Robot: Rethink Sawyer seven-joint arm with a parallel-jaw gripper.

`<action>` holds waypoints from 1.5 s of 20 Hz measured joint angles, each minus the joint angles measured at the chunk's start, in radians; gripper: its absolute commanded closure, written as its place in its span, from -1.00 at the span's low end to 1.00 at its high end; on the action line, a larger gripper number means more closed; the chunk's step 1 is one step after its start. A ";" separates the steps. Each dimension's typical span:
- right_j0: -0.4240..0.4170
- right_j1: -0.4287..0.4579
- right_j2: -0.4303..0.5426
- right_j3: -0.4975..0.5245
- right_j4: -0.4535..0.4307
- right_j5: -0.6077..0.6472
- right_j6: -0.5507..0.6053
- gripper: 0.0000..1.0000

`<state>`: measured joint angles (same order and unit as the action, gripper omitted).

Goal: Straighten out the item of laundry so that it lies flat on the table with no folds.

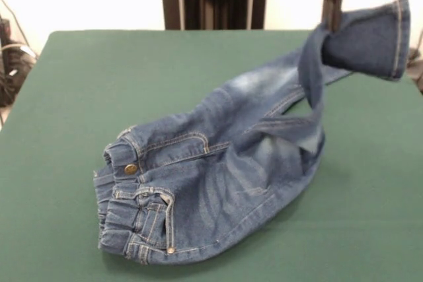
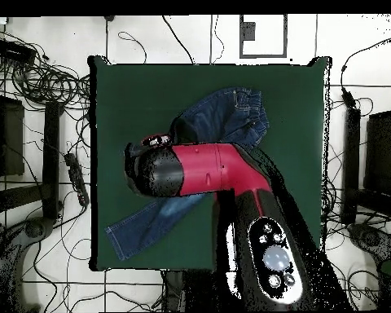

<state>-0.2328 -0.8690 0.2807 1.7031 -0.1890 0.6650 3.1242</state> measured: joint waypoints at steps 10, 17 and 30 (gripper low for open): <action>0.012 -0.065 0.045 0.123 -0.002 -0.161 0.000 1.00; 0.014 -0.052 0.094 0.186 -0.003 -0.276 0.000 1.00; 0.075 0.075 0.094 0.194 -0.027 -0.470 0.000 1.00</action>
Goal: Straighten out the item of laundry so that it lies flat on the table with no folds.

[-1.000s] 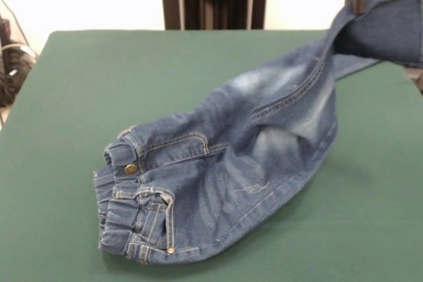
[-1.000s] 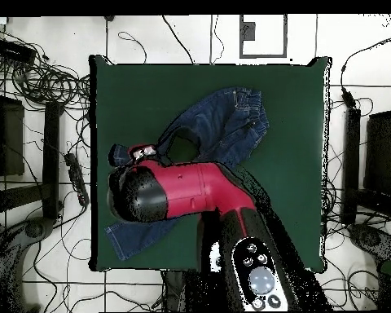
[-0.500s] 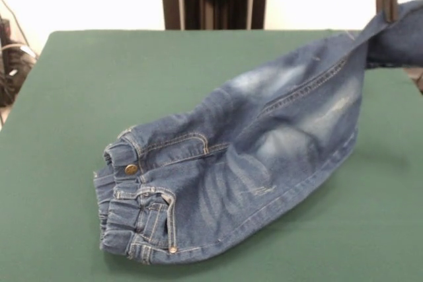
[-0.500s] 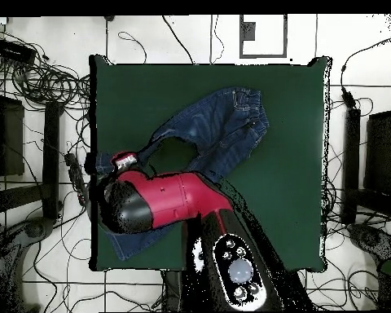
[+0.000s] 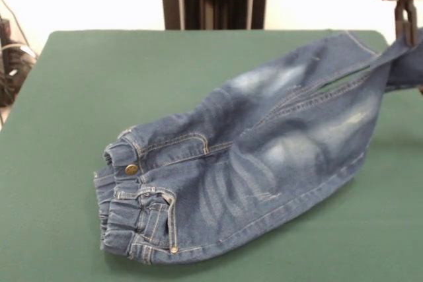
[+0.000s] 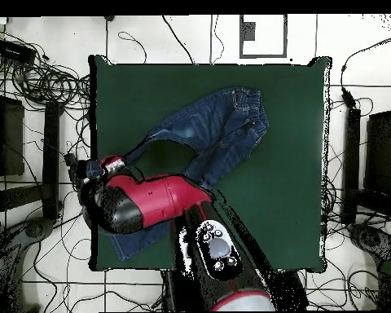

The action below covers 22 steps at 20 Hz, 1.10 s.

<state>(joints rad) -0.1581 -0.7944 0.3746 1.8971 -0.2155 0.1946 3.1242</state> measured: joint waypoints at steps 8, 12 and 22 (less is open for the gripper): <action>0.001 0.128 0.000 -0.003 -0.031 -0.104 0.000 1.00; -0.007 0.176 0.000 -0.004 -0.053 -0.118 0.000 1.00; -0.013 0.217 0.000 -0.029 -0.079 -0.118 0.000 1.00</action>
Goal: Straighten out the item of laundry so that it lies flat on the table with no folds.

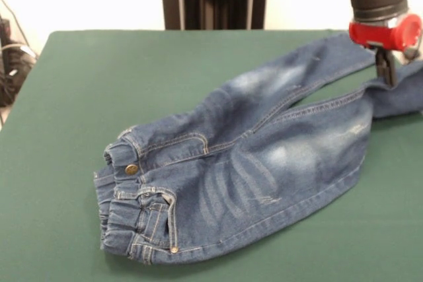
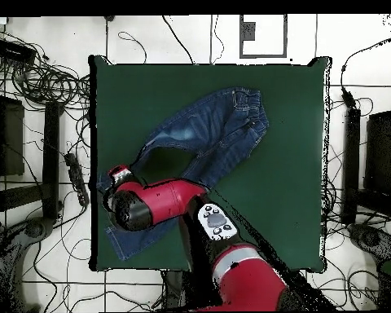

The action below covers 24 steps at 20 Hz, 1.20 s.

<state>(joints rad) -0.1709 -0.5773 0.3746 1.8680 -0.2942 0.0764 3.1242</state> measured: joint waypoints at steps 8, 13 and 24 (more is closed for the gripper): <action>-0.029 0.057 -0.001 -0.005 -0.061 -0.013 0.000 1.00; -0.043 0.071 -0.030 -0.003 -0.091 -0.013 0.000 1.00; -0.013 0.008 -0.176 0.053 -0.109 -0.013 0.000 -1.00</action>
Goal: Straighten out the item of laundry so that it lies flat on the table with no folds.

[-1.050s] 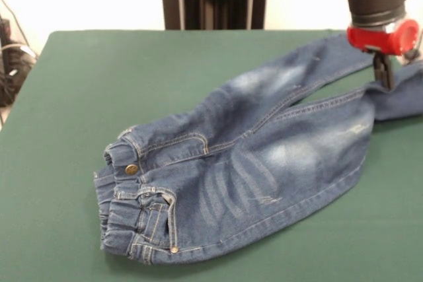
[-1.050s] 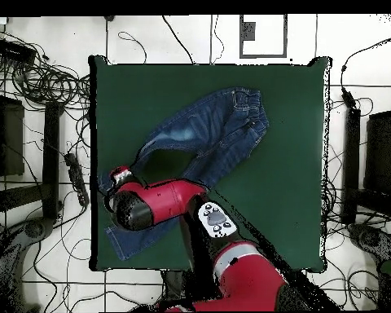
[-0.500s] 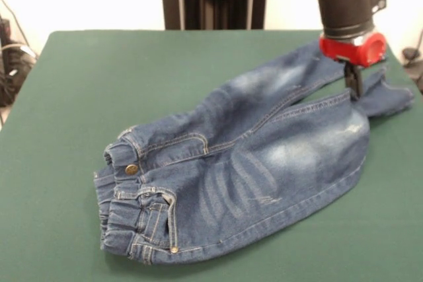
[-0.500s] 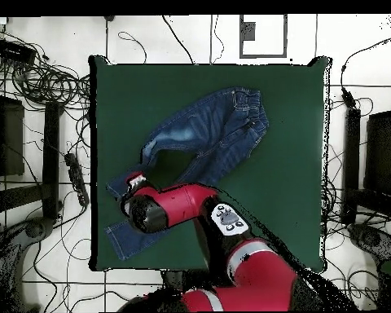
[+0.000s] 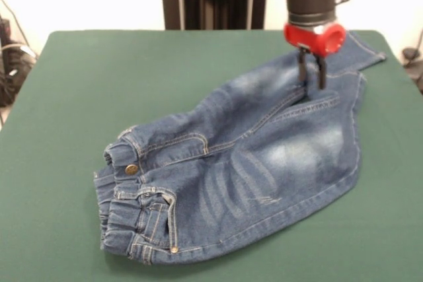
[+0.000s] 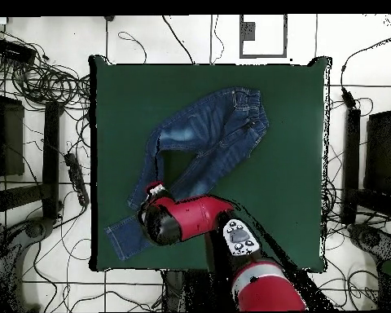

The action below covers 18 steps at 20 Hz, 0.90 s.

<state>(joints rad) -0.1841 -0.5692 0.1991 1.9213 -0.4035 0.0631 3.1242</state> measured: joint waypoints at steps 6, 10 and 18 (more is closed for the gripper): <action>0.048 -0.018 -0.081 0.001 -0.023 0.000 0.000 -1.00; 0.070 -0.024 -0.103 0.001 -0.023 0.000 0.000 -1.00; 0.037 -0.073 -0.083 0.017 -0.024 0.014 0.000 -1.00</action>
<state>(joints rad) -0.1476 -0.6425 0.1157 1.9380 -0.4273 0.0772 3.1242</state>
